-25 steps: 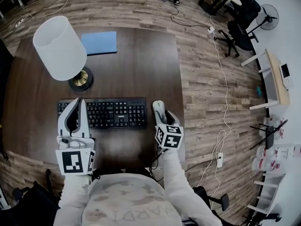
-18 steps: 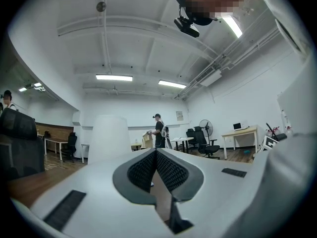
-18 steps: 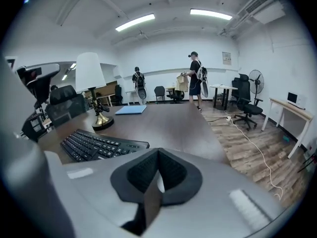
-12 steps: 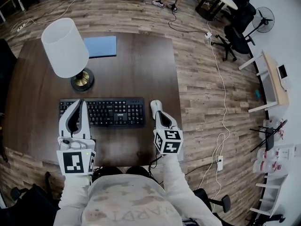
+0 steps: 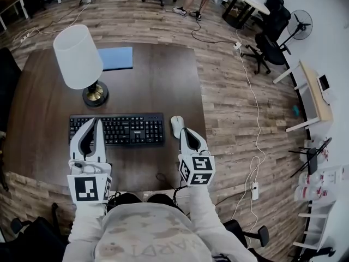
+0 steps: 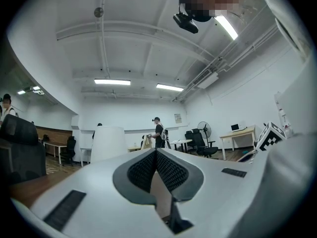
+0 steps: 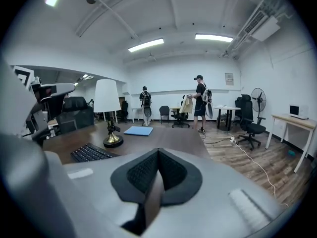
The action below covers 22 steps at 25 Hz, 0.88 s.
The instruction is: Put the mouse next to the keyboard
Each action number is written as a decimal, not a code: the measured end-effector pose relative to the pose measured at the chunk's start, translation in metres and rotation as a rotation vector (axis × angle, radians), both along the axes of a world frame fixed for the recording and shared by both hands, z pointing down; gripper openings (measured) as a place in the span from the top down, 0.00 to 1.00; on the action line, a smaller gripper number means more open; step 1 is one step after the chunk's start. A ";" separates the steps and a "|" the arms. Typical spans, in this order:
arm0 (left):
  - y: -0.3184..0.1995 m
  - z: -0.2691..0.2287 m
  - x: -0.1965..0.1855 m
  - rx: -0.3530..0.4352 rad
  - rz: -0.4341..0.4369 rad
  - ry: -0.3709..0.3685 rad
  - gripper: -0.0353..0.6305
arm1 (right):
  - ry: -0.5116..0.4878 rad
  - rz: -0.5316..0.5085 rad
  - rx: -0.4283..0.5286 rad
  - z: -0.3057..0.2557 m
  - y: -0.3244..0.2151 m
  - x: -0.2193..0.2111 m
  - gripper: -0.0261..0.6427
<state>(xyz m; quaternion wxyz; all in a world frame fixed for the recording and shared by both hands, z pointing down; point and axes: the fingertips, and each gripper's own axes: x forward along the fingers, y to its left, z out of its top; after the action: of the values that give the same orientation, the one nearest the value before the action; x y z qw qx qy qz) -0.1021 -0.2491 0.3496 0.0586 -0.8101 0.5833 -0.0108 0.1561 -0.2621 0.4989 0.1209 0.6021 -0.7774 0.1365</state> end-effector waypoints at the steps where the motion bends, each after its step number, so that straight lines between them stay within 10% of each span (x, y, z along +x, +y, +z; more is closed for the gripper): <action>1: 0.002 -0.001 0.001 0.003 0.002 0.000 0.94 | 0.002 -0.003 0.012 -0.005 0.002 0.000 0.95; 22: 0.043 -0.028 0.021 0.061 0.033 0.003 0.94 | -0.023 -0.003 0.192 -0.087 0.046 0.010 0.95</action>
<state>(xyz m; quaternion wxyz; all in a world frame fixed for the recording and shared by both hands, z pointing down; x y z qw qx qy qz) -0.0813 -0.2065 0.3214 0.0827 -0.8175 0.5699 0.0093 0.1657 -0.2156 0.4121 0.0541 0.6080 -0.7891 0.0679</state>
